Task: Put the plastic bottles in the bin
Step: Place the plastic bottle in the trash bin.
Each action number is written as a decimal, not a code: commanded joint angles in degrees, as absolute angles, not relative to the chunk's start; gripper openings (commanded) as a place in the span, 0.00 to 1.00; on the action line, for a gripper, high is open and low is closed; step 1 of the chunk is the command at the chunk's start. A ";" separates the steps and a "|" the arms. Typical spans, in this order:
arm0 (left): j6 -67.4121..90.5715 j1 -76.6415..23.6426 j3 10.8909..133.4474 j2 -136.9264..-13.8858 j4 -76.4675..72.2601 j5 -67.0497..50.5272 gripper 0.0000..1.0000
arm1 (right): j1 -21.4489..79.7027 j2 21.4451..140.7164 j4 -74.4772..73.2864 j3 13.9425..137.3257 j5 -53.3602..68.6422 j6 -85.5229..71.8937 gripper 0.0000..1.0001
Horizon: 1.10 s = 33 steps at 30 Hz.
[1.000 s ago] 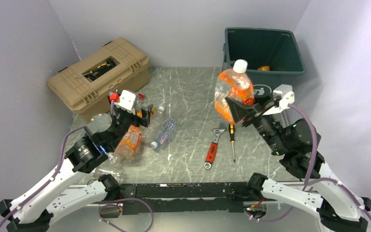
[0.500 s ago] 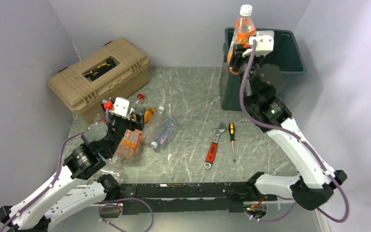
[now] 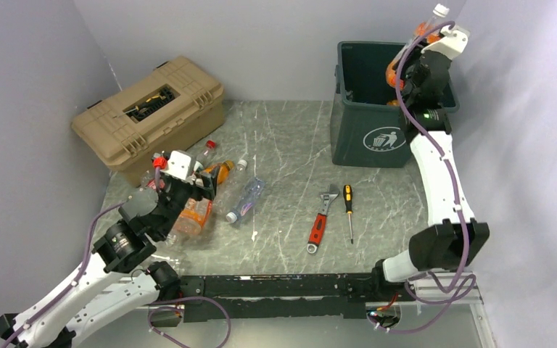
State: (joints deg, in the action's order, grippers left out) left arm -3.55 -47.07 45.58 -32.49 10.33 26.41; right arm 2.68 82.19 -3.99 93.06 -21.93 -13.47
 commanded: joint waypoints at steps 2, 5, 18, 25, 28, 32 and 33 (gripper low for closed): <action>-1.72 -46.91 46.64 -34.88 9.61 23.71 0.85 | 1.20 87.80 -2.40 95.19 -16.12 -19.07 0.27; -1.44 -46.92 46.83 -35.68 9.97 23.38 0.85 | 0.99 91.02 -2.50 95.97 -15.63 -19.22 0.33; -0.90 -46.77 47.69 -38.22 10.99 24.19 0.84 | 0.26 96.99 -2.96 96.97 -13.62 -21.65 0.68; -1.21 -46.85 47.81 -39.23 11.25 25.94 0.84 | 0.26 92.12 -3.49 97.11 -12.92 -22.98 0.78; -1.25 -46.84 47.72 -39.62 11.16 26.90 0.84 | 1.61 87.68 -2.24 95.49 -11.84 -24.97 0.79; -0.89 -46.85 47.67 -39.98 11.25 28.25 0.86 | 9.77 77.89 2.26 90.25 -14.23 -21.63 0.79; -0.83 -46.82 47.78 -40.05 11.32 28.68 0.86 | 13.08 75.71 2.99 88.80 -15.92 -19.70 0.79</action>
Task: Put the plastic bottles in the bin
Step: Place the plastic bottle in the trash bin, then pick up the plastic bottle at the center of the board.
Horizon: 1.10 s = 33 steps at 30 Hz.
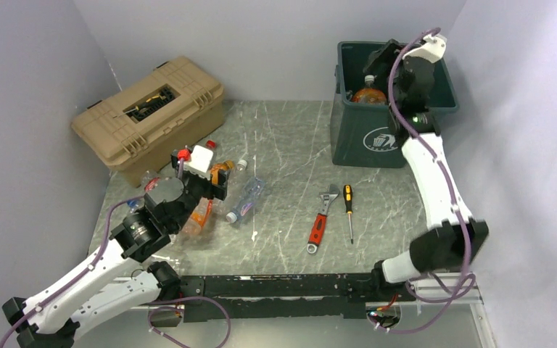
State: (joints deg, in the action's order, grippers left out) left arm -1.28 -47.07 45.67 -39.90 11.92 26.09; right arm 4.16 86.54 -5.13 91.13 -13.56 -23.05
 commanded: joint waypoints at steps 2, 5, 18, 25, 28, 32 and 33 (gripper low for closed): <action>-0.74 -46.85 47.86 -40.16 11.46 29.66 0.87 | 20.17 71.27 5.38 84.51 -18.44 -16.70 0.79; -0.75 -46.85 47.71 -39.96 11.24 31.06 0.89 | 28.53 65.16 8.74 75.46 -22.02 -15.41 0.79; -2.24 -46.85 47.53 -39.51 11.13 32.48 0.90 | 47.63 67.70 8.91 43.32 -15.94 -30.62 0.75; 1.99 -46.85 48.43 -41.55 12.79 32.39 0.90 | 47.64 77.72 14.60 39.91 -11.68 -38.97 0.76; 12.44 -46.85 50.87 -45.41 18.70 29.69 0.89 | 47.49 77.94 16.28 37.14 -13.58 -40.83 0.76; 21.15 -46.82 56.54 -56.40 32.09 22.74 0.83 | 46.63 75.10 16.67 32.91 -16.60 -41.63 0.76; 21.30 -46.82 58.37 -59.17 35.09 21.09 0.82 | 46.63 73.23 16.67 31.73 -17.46 -41.51 0.77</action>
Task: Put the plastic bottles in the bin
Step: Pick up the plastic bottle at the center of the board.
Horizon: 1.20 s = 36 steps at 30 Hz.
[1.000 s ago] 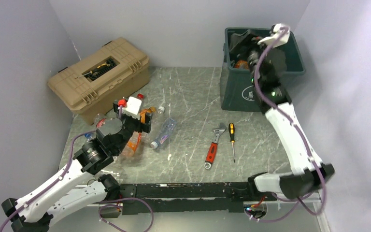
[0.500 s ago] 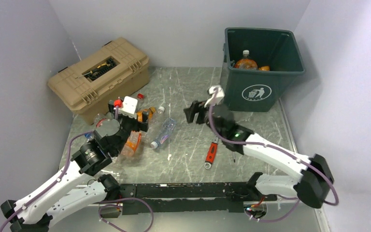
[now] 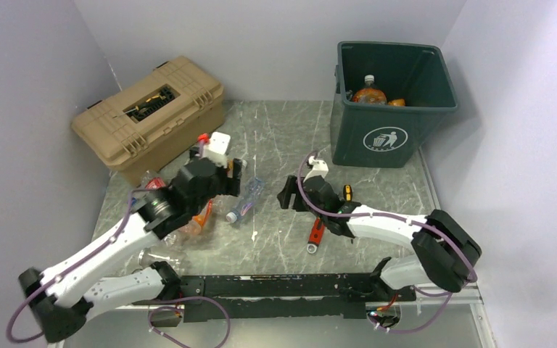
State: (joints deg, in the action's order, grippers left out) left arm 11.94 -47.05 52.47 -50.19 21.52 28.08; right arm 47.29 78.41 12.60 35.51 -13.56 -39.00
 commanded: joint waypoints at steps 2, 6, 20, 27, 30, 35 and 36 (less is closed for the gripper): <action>19.59 -46.82 61.36 -64.82 39.69 17.63 0.82 | 46.59 69.71 15.75 29.27 -19.23 -41.49 0.76; 15.66 -46.25 67.72 -73.67 48.33 11.89 0.81 | 46.58 60.05 13.51 22.99 -21.77 -41.95 0.76; 9.73 -43.09 69.24 -91.91 48.69 1.65 0.82 | 46.58 37.71 4.49 14.02 -22.98 -43.94 0.78; 8.75 -41.94 73.63 -99.78 48.74 5.76 0.86 | 46.58 37.24 5.09 14.42 -21.73 -42.71 0.78; 8.44 -41.31 74.78 -101.62 48.44 6.02 0.87 | 46.58 36.84 4.67 14.51 -21.75 -42.45 0.78; 8.61 -40.08 75.07 -104.33 47.84 6.19 0.87 | 46.58 35.38 4.51 13.82 -21.71 -42.71 0.78; 8.66 -40.01 75.03 -104.79 47.73 6.22 0.86 | 46.58 35.20 4.49 13.60 -21.75 -42.78 0.78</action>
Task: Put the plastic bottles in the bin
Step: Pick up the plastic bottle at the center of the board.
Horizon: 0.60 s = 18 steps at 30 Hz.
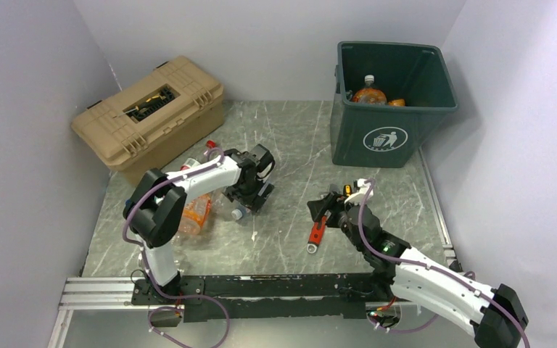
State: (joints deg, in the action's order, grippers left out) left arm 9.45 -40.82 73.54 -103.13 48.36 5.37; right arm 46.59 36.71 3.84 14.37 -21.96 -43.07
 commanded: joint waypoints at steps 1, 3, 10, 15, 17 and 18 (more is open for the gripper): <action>8.65 -39.95 74.99 -105.25 47.69 6.26 0.84 | 46.63 35.18 4.44 13.53 -21.81 -42.87 0.78; 8.82 -39.90 74.84 -105.78 47.42 6.22 0.82 | 46.58 35.22 4.32 13.44 -21.93 -42.98 0.78; 9.25 -39.90 74.23 -105.94 46.18 5.07 0.74 | 46.60 35.97 5.13 13.55 -21.16 -43.07 0.77; 8.75 -39.90 73.64 -105.05 45.78 3.76 0.54 | 46.58 36.05 3.58 15.31 -19.76 -42.48 0.77; 8.47 -39.93 73.28 -103.76 45.42 3.48 0.45 | 46.58 35.51 1.64 17.15 -19.43 -41.54 0.78; 8.25 -39.91 73.22 -103.19 45.29 3.24 0.41 | 46.60 35.10 0.61 18.05 -19.38 -40.99 0.78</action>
State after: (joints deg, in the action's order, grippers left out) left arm 8.95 -40.03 73.52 -105.91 46.98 4.80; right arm 46.59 36.25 2.55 13.72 -20.45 -42.85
